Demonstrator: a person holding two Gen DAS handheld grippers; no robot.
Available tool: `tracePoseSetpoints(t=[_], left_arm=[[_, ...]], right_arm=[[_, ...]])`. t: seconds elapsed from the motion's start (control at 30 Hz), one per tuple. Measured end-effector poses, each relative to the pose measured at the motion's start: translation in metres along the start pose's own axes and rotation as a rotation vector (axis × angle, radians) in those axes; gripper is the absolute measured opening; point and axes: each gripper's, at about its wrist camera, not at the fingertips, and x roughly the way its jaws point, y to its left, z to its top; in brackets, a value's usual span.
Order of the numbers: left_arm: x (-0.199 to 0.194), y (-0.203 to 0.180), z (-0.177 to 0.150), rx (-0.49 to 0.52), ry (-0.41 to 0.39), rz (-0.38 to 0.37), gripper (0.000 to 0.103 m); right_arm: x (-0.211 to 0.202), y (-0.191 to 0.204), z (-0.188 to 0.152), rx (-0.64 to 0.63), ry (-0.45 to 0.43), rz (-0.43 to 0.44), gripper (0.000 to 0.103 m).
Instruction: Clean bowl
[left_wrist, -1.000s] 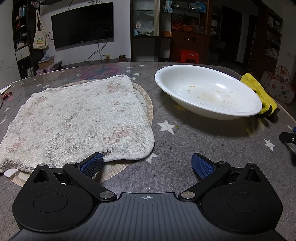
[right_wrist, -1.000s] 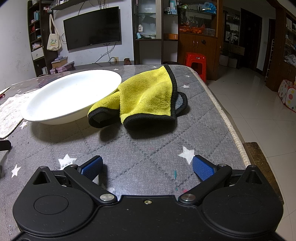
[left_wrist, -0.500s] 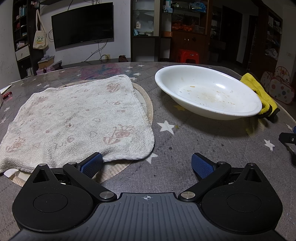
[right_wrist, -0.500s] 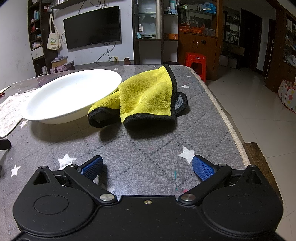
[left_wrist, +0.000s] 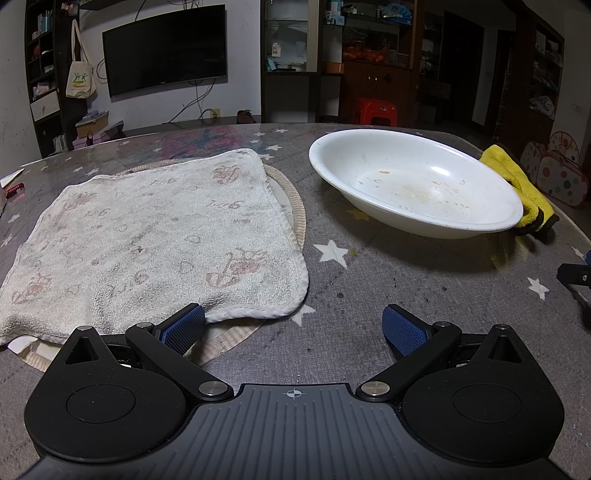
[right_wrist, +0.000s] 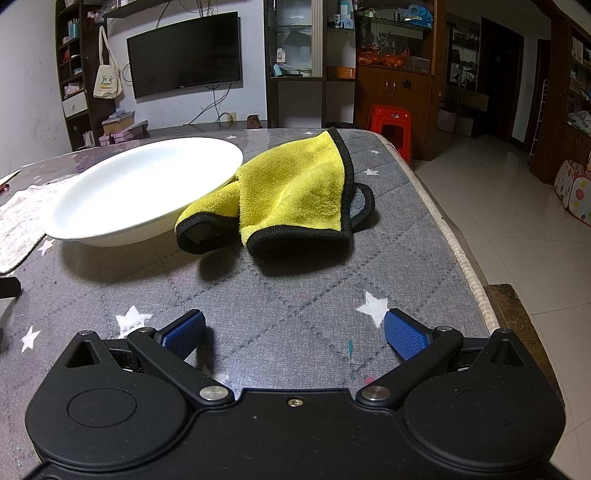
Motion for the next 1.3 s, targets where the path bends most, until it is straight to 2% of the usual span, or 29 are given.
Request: tracePoseSetpoints(t=[0.27, 0.5, 0.77, 1.1, 1.23, 1.3], left_arm=[[0.0, 0.0, 0.001, -0.002, 0.005, 0.01, 0.103], [0.001, -0.005, 0.014, -0.04, 0.068, 0.037, 0.103], [-0.007, -0.007, 0.026, -0.159, 0.1, -0.008, 0.102], [-0.011, -0.021, 0.052, -0.178, 0.098, -0.015, 0.1], [-0.009, -0.032, 0.06, -0.154, 0.111, -0.01, 0.095], [-0.009, -0.04, 0.064, -0.145, 0.114, -0.011, 0.089]], right_arm=[[0.001, -0.001, 0.0, -0.002, -0.001, -0.001, 0.103], [0.001, 0.0, 0.0, -0.002, -0.001, -0.002, 0.103], [0.002, -0.001, 0.0, -0.001, -0.001, -0.001, 0.103], [0.001, -0.001, 0.0, -0.001, -0.001, -0.001, 0.103], [0.001, 0.0, 0.0, -0.001, -0.001, -0.001, 0.103], [0.0, 0.001, 0.0, -0.002, -0.001, -0.002, 0.103]])
